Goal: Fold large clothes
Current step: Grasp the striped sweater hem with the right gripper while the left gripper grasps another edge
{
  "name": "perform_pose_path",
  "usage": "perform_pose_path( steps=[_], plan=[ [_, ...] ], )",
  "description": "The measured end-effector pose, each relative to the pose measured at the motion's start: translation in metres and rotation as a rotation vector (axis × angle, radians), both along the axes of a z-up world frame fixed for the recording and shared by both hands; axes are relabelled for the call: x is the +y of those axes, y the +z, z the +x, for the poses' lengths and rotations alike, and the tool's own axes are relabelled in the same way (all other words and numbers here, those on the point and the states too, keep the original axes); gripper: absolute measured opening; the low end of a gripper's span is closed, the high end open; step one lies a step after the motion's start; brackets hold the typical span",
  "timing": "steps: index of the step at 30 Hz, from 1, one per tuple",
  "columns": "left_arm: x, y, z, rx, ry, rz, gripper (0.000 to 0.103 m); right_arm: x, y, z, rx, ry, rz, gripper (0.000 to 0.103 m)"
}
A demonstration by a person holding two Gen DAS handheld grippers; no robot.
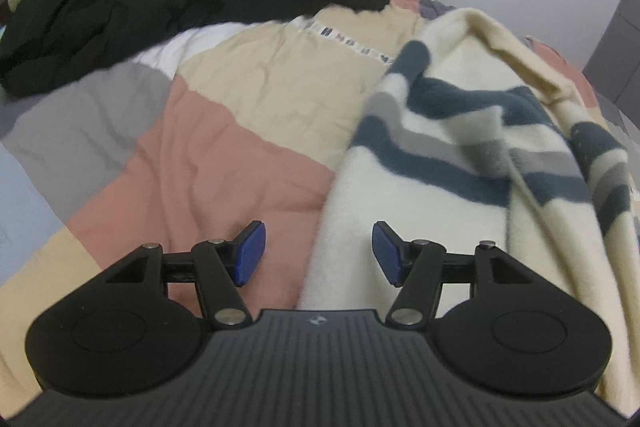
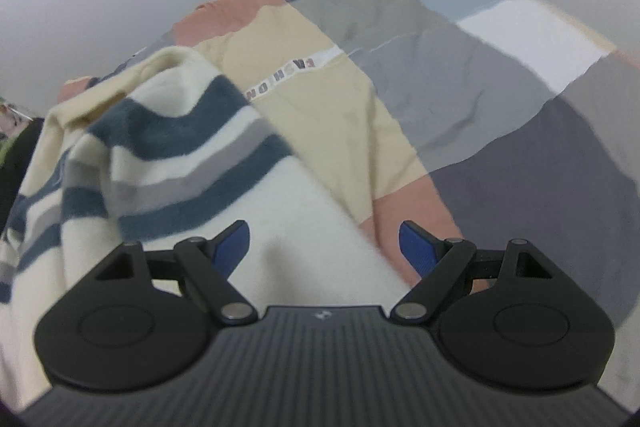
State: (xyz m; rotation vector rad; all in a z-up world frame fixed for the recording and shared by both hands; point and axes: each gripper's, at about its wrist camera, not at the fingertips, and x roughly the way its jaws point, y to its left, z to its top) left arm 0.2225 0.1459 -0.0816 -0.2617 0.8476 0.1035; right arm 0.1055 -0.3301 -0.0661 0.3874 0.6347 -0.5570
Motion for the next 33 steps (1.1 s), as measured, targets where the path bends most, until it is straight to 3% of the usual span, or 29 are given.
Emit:
perform_pose_path(
  steps=[3, 8, 12, 15, 17, 19, 21, 22, 24, 26, 30, 33],
  plan=[
    [0.005, -0.007, 0.002, 0.005, 0.008, -0.084, 0.065, -0.007, -0.007, 0.015, 0.043, 0.015, 0.01, 0.083],
    [0.006, -0.014, 0.001, 0.0, 0.018, -0.149, 0.072, -0.012, -0.016, 0.027, 0.093, 0.12, 0.066, 0.084],
    [0.0, -0.015, -0.001, 0.002, -0.002, -0.137, 0.072, -0.001, -0.015, 0.026, 0.103, 0.204, 0.081, 0.083],
    [-0.005, -0.014, -0.007, -0.01, -0.008, -0.124, 0.071, 0.013, -0.012, 0.026, 0.143, 0.252, -0.005, 0.072],
    [-0.014, -0.016, -0.01, -0.011, -0.018, -0.069, 0.07, 0.021, -0.012, 0.026, 0.181, 0.258, -0.073, 0.056],
    [-0.024, -0.015, -0.012, -0.011, -0.035, 0.003, 0.063, 0.033, -0.011, 0.026, 0.209, 0.269, -0.163, 0.043],
    [-0.026, -0.012, -0.014, -0.016, -0.038, 0.03, 0.044, 0.041, -0.009, 0.023, 0.221, 0.26, -0.234, 0.025],
    [-0.026, -0.01, -0.015, -0.017, -0.032, 0.043, 0.038, 0.046, -0.008, 0.02, 0.228, 0.252, -0.279, 0.009],
    [-0.022, -0.008, -0.015, -0.019, -0.027, 0.061, 0.017, 0.056, -0.003, 0.015, 0.22, 0.236, -0.369, 0.009],
    [-0.012, -0.003, -0.019, -0.041, 0.0, 0.018, 0.009, 0.061, 0.007, 0.01, 0.191, 0.243, -0.39, 0.009],
    [0.001, 0.021, -0.027, -0.114, 0.014, -0.066, 0.007, 0.054, 0.026, 0.004, 0.13, 0.236, -0.355, 0.008],
    [0.013, 0.046, -0.034, -0.204, 0.049, -0.087, 0.006, 0.042, 0.042, 0.007, 0.111, 0.223, -0.358, 0.008]
  ],
)
